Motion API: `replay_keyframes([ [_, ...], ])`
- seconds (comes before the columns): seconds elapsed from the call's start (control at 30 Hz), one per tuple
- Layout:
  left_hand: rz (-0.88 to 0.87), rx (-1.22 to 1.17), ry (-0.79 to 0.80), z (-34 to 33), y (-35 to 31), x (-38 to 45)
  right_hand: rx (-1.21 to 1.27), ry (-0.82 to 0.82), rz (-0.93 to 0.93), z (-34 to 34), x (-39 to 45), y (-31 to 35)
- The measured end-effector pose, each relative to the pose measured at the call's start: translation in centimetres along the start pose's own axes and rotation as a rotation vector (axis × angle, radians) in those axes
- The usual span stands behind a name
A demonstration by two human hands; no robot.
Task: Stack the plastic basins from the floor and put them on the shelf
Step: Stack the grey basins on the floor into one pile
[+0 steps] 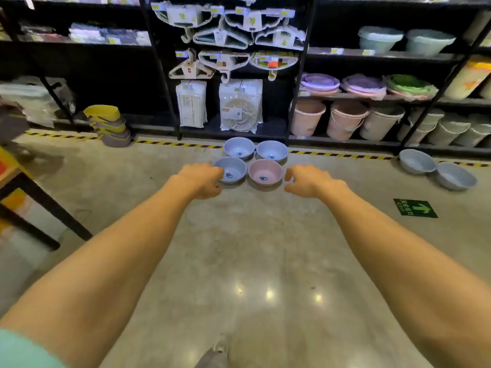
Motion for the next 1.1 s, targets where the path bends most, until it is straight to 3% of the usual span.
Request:
replay_keyframes([
  [0.7,-0.06,-0.052,0.065,-4.7,9.1,21.7,0.04,0.121,-0.111,-2.4,24.1,1.6],
  [1.1,-0.036,-0.114,0.194,-6.3,12.5,41.6,0.075,0.182,-0.114,-2.0,44.2,-2.9],
])
Point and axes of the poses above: each hand's wrist, its own x-axis towards the middle knuckle, its own z-axis out of the back of the hand, y = z × x, the point moved 3 cm from there along x, towards the middle knuckle, and after that the axes turned 1 degree about -y, right-handed, at the moved point
